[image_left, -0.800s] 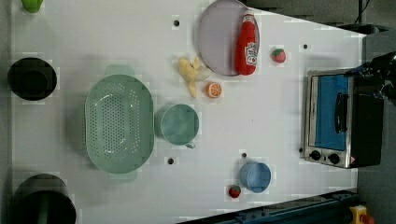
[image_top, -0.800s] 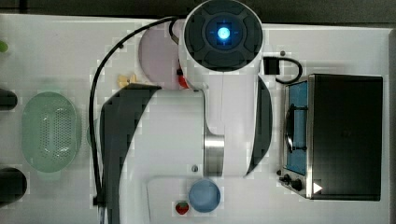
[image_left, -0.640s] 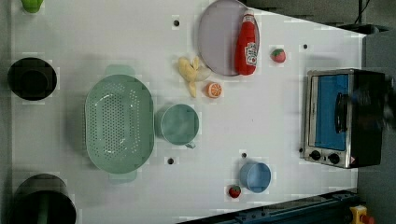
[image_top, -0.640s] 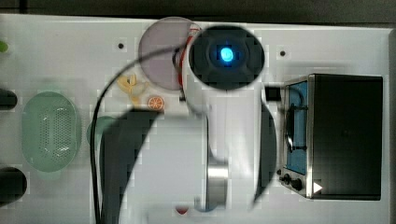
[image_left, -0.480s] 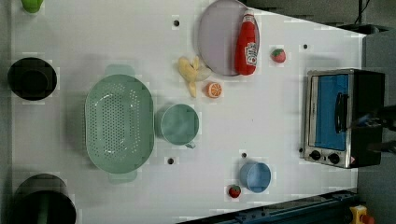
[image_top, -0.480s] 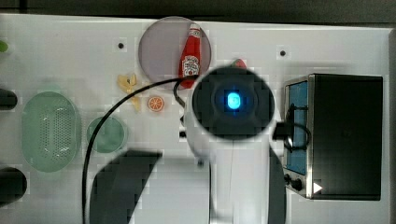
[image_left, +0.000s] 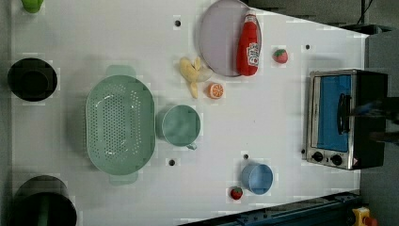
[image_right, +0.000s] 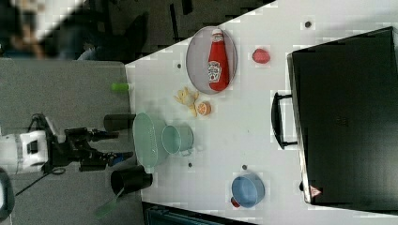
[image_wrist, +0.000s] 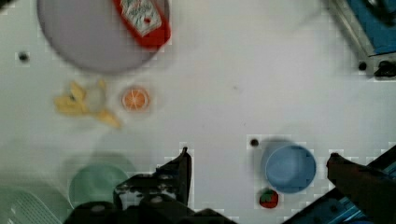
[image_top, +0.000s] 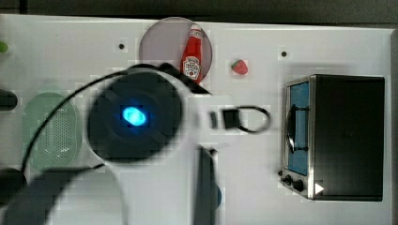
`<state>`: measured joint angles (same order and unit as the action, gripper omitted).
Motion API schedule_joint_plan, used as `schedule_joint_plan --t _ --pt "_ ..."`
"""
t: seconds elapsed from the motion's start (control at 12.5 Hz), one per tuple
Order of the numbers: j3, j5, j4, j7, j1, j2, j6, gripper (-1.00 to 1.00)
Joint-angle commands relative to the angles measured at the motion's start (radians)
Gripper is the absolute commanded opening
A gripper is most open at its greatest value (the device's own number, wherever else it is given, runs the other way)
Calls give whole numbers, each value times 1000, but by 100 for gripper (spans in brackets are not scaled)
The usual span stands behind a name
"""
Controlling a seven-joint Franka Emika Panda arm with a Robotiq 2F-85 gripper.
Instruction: Drag mug left to right.
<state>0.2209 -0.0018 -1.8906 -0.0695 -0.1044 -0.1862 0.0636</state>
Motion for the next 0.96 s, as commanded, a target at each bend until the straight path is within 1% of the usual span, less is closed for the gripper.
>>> schedule_joint_plan --t 0.08,0.4,0.56,0.72,0.8,0.96 --pt "111 19 -60 16 50 100 77 100" --pt "218 15 -148 -73 61 185 231 100" --pt "248 13 -203 -141 64 232 343 100" --pt "263 8 -254 -167 71 284 479 100" --pt "268 -4 -275 -167 74 312 545 100" --pt "271 -72 -301 -167 87 371 644 100"
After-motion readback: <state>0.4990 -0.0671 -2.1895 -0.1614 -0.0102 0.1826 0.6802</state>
